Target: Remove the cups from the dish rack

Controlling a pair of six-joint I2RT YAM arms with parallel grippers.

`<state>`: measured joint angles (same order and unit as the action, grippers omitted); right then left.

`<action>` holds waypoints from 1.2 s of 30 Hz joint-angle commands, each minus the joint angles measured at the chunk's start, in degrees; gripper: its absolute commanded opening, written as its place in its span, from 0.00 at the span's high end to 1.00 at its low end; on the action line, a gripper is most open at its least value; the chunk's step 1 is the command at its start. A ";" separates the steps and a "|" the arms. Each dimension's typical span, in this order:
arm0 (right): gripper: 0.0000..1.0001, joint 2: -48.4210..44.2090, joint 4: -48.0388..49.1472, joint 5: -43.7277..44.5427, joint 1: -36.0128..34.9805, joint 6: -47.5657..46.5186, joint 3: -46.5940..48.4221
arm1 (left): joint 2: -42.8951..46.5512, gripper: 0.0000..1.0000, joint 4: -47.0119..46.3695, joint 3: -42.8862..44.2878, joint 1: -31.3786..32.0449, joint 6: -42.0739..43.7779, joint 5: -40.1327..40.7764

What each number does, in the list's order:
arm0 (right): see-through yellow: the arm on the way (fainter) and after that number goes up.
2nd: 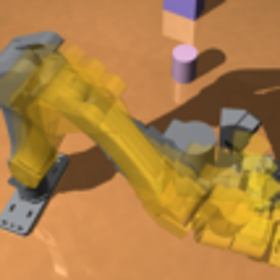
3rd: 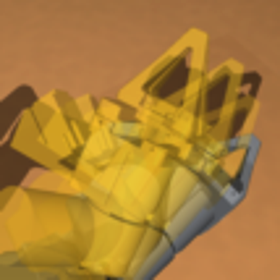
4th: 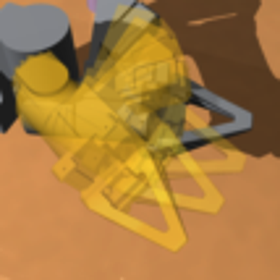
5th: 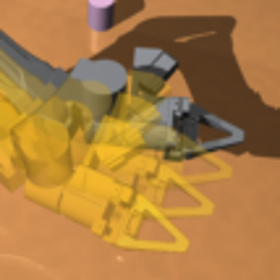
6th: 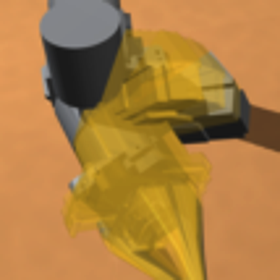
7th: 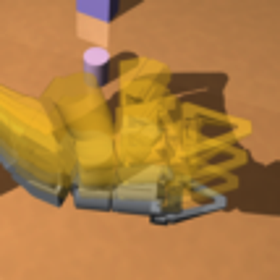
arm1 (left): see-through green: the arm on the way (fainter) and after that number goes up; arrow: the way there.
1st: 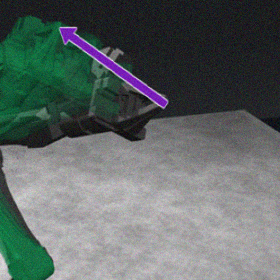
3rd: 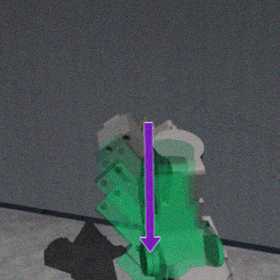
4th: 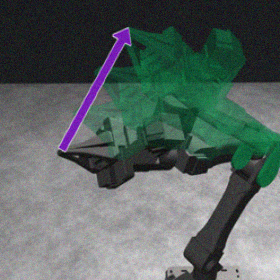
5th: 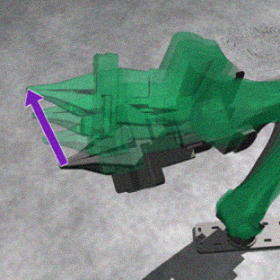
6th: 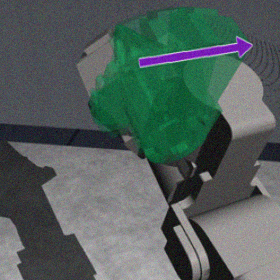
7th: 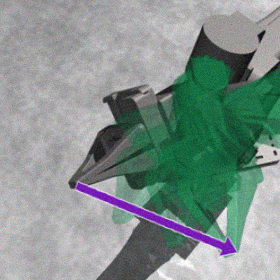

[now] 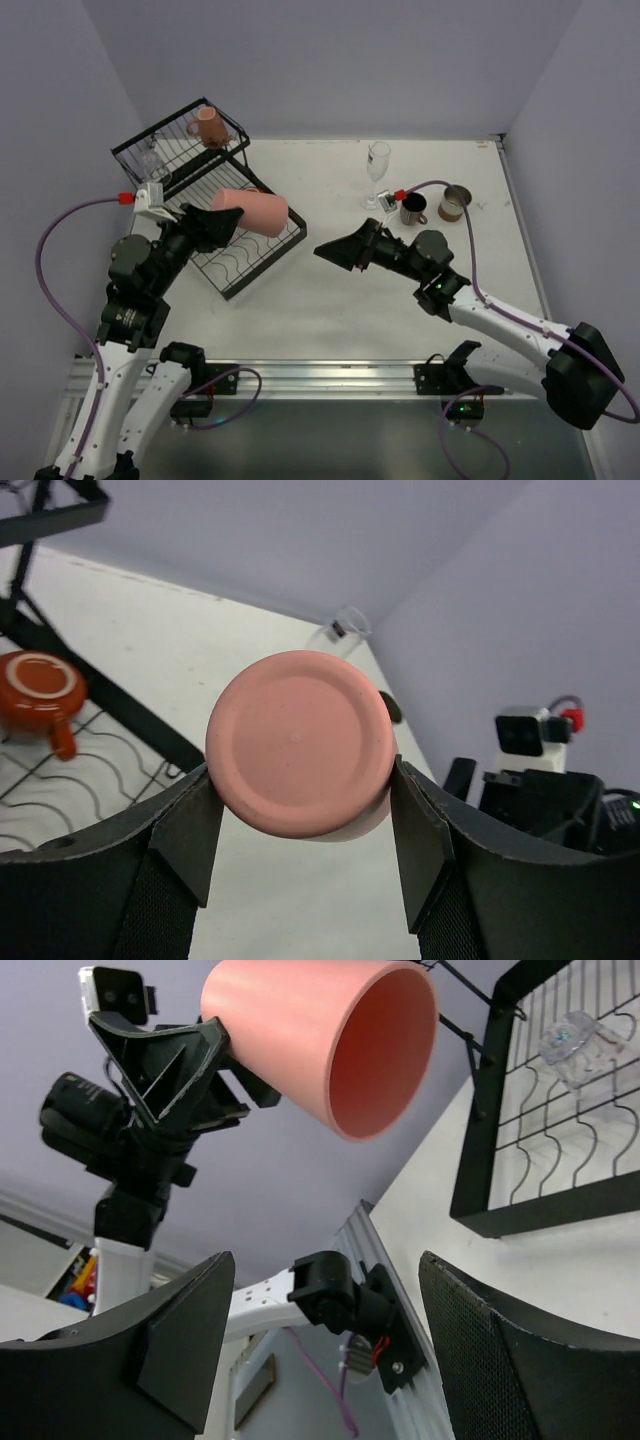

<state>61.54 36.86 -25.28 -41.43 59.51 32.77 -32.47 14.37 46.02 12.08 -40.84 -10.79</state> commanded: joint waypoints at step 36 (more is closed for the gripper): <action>1.00 -2.04 -57.30 16.12 -2.17 -34.27 31.70 | -6.64 0.00 -2.71 0.70 3.48 9.68 -15.09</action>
<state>60.36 4.12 -16.99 -44.38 37.74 56.10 -38.57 -0.89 38.44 15.42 -45.89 -32.69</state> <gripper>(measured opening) 0.055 0.997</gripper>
